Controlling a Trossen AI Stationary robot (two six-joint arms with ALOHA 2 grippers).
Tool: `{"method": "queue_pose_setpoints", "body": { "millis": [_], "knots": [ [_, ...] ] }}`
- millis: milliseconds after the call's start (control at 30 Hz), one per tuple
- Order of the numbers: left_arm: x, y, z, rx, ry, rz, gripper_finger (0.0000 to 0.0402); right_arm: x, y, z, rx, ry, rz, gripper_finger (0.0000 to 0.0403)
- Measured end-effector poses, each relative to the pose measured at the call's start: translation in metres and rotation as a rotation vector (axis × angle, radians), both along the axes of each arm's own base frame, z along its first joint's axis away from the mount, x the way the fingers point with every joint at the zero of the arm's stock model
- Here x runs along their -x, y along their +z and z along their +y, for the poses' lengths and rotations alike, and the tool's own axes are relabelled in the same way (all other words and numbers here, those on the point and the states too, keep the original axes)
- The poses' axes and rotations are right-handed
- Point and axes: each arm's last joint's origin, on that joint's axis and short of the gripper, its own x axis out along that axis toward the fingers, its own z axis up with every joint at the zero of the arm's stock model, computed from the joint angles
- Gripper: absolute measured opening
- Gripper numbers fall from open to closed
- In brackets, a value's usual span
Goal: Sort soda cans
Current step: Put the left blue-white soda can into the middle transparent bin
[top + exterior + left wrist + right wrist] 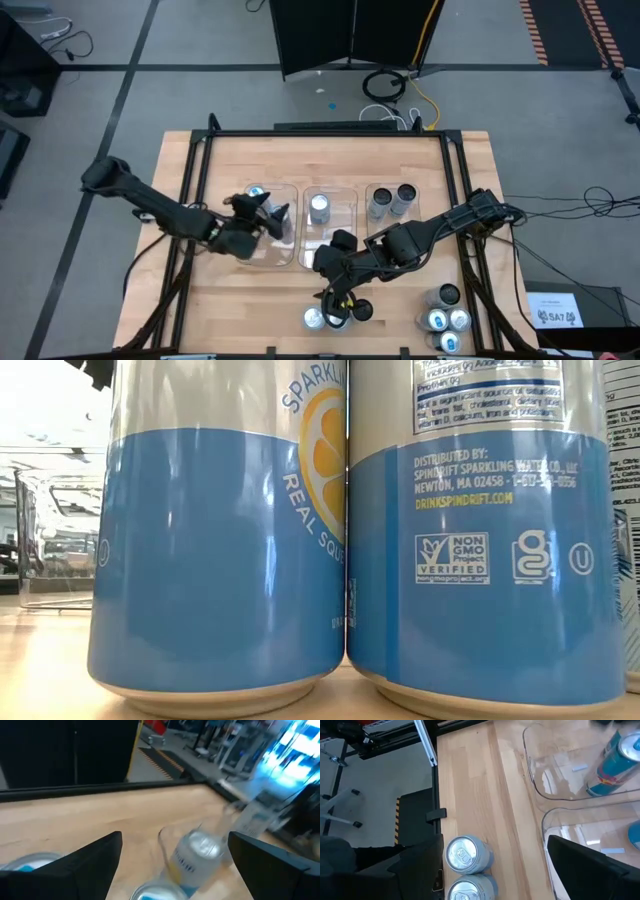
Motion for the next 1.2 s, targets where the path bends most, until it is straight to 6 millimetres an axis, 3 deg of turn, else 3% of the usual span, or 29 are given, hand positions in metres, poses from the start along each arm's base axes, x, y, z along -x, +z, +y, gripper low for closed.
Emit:
{"method": "queue_pose_setpoints", "body": {
  "millis": [200,400,567,833,1000,1200],
  "knots": [
    [0.016,0.035,0.001,0.157,-0.130,-0.171,0.0373,0.008,-0.007,-0.005,0.064,-0.084,0.089,0.0350],
    [0.031,0.055,0.001,0.245,-0.360,-0.188,0.0373,0.021,-0.015,-0.016,0.155,-0.288,0.205,0.0350],
    [0.039,0.065,0.000,0.203,-0.587,-0.143,0.0373,0.029,-0.018,-0.020,0.113,-0.435,0.285,0.0350],
    [0.044,0.080,0.001,-0.008,-0.698,-0.151,0.0373,0.028,-0.018,-0.024,0.110,-0.506,0.267,0.0350],
    [0.046,0.090,0.002,-0.159,-0.744,-0.009,0.0373,0.023,-0.017,-0.030,0.121,-0.505,0.233,0.0350],
    [0.050,0.123,-0.002,-0.221,-0.809,0.200,0.0373,0.008,-0.012,-0.034,0.092,-0.455,0.129,0.0350]
  ]
}}
